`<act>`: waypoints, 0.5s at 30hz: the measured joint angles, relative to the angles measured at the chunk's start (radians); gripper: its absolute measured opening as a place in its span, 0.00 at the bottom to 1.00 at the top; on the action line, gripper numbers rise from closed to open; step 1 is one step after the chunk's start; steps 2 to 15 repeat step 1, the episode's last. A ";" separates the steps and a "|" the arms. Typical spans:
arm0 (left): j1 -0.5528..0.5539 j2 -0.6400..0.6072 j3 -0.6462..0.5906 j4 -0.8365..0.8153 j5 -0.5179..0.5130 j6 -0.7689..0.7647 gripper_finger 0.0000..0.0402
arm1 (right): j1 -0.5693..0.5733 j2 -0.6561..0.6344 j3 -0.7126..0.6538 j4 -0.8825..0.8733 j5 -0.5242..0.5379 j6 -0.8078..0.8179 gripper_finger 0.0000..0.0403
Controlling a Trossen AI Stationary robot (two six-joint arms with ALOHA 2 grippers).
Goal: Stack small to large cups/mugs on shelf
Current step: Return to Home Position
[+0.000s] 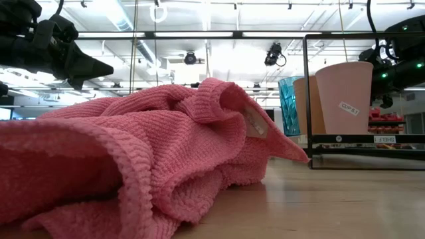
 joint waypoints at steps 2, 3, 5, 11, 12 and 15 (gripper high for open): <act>0.000 0.000 0.000 0.000 0.000 0.000 0.09 | 0.000 0.000 0.000 0.000 0.000 0.000 0.32; 0.000 0.000 0.000 0.000 0.000 0.000 0.09 | 0.000 0.000 0.000 0.000 0.000 0.000 0.32; 0.000 0.000 0.000 0.000 0.000 0.000 0.09 | 0.000 0.000 0.000 0.000 0.000 0.000 0.32; 0.000 0.000 0.000 0.000 0.000 0.000 0.09 | 0.000 0.000 0.000 0.000 0.000 0.000 0.32; 0.000 0.000 0.000 0.000 0.000 0.000 0.09 | 0.000 0.000 0.000 0.000 0.000 0.000 0.32; 0.000 0.000 0.000 0.000 0.000 0.000 0.09 | 0.000 0.000 0.000 0.000 0.000 0.000 0.32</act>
